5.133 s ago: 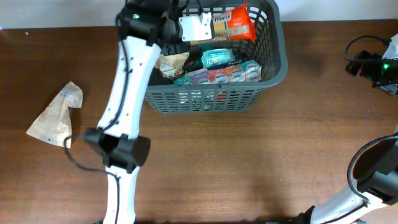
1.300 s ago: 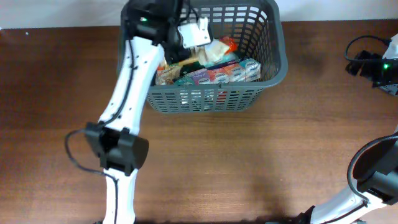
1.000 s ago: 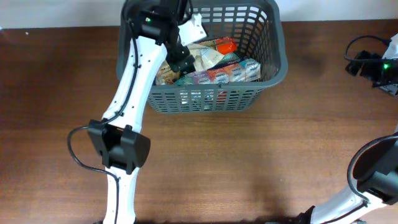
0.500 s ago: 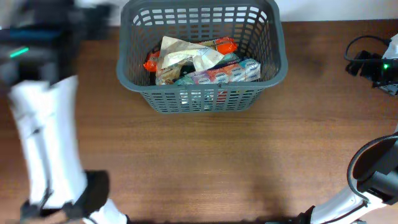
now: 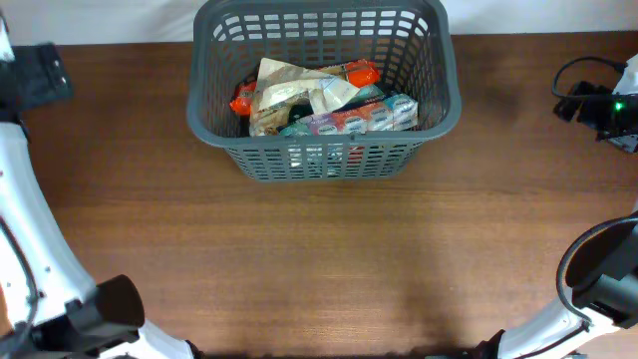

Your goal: Pack container

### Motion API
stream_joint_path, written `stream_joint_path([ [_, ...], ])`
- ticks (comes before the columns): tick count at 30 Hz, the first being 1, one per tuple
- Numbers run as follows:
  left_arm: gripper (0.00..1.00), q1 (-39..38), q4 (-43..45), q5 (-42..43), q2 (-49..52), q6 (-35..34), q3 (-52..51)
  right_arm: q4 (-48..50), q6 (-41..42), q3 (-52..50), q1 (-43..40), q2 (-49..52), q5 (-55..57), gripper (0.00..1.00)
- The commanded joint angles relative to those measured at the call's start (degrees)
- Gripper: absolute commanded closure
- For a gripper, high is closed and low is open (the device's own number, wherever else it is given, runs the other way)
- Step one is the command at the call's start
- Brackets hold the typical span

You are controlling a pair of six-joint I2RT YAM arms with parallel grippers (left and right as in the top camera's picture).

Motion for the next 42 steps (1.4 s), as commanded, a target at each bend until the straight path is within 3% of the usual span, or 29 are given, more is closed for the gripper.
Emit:
stream_joint_path([
  [1,0.01,1.18,1.86,1.11,0.66,-3.50,-7.06,0.15,0.11,-0.15,0.17,-0.96,-0.52,0.01],
  [8,0.01,1.18,3.52,1.22,0.66,-3.48,-14.16,0.15,0.11,-0.15,2.49,-4.92,-0.48,0.01],
  [19,0.01,1.18,3.04,1.22,0.66,-3.48,-14.58,0.15,0.11,-0.15,9.75,-20.46,-0.48,0.01],
  [30,0.01,1.18,3.04,1.22,0.66,-3.48,-14.58,0.15,0.11,-0.44,16.74,-40.02,-0.50,0.01],
  [34,0.01,1.18,3.04,1.22,0.66,-3.48,-14.58,0.68,-2.97,-5.09,19.15,-49.88,2.32,0.01],
  [38,0.01,1.18,3.04,1.20,0.66,-3.48,-14.58,14.97,-12.09,-18.80,21.79,-62.34,11.41,0.01],
  [42,0.01,1.18,3.04,1.20,0.66,-3.48,-14.58,35.52,-13.31,-37.68,24.24,-75.58,15.23,0.01],
])
